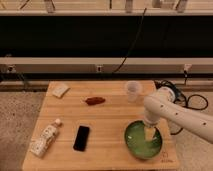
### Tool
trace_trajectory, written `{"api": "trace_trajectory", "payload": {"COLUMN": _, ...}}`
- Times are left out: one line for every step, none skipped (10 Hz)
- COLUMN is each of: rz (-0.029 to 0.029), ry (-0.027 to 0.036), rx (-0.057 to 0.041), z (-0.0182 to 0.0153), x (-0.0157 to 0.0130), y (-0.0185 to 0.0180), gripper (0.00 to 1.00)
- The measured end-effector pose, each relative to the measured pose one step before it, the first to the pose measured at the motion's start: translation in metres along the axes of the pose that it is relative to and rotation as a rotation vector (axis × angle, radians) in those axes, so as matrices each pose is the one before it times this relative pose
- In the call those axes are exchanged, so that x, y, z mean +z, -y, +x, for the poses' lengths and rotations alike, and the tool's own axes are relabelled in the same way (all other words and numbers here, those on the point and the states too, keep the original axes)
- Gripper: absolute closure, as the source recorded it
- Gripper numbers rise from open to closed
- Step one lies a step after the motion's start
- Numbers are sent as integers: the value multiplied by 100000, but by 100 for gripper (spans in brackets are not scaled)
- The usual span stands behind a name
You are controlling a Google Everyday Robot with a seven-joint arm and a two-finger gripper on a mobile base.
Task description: Drag the ceramic bowl in a circle
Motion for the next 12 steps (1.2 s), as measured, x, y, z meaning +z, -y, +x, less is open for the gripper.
{"api": "trace_trajectory", "payload": {"rz": -162, "ry": 673, "rx": 321, "z": -67, "x": 102, "y": 29, "gripper": 20}}
{"api": "trace_trajectory", "payload": {"rz": -254, "ry": 845, "rx": -7, "z": -17, "x": 280, "y": -61, "gripper": 20}}
{"api": "trace_trajectory", "payload": {"rz": -93, "ry": 1154, "rx": -188, "z": 52, "x": 391, "y": -64, "gripper": 20}}
{"api": "trace_trajectory", "payload": {"rz": 67, "ry": 1024, "rx": -216, "z": 21, "x": 301, "y": -13, "gripper": 20}}
{"api": "trace_trajectory", "payload": {"rz": -67, "ry": 602, "rx": -22, "z": 47, "x": 234, "y": -43, "gripper": 20}}
{"api": "trace_trajectory", "payload": {"rz": 14, "ry": 480, "rx": -129, "z": 11, "x": 89, "y": 74, "gripper": 20}}
{"api": "trace_trajectory", "payload": {"rz": -123, "ry": 745, "rx": -324, "z": 29, "x": 105, "y": 70, "gripper": 20}}
{"api": "trace_trajectory", "payload": {"rz": -115, "ry": 685, "rx": -314, "z": 182, "x": 337, "y": 11, "gripper": 20}}
{"api": "trace_trajectory", "payload": {"rz": -42, "ry": 331, "rx": -290, "z": 67, "x": 182, "y": -16, "gripper": 20}}
{"api": "trace_trajectory", "payload": {"rz": -25, "ry": 568, "rx": -397, "z": 55, "x": 55, "y": -5, "gripper": 20}}
{"api": "trace_trajectory", "payload": {"rz": -54, "ry": 393, "rx": -369, "z": 44, "x": 33, "y": -14, "gripper": 20}}
{"api": "trace_trajectory", "payload": {"rz": -60, "ry": 304, "rx": -292, "z": 57, "x": 82, "y": 16, "gripper": 20}}
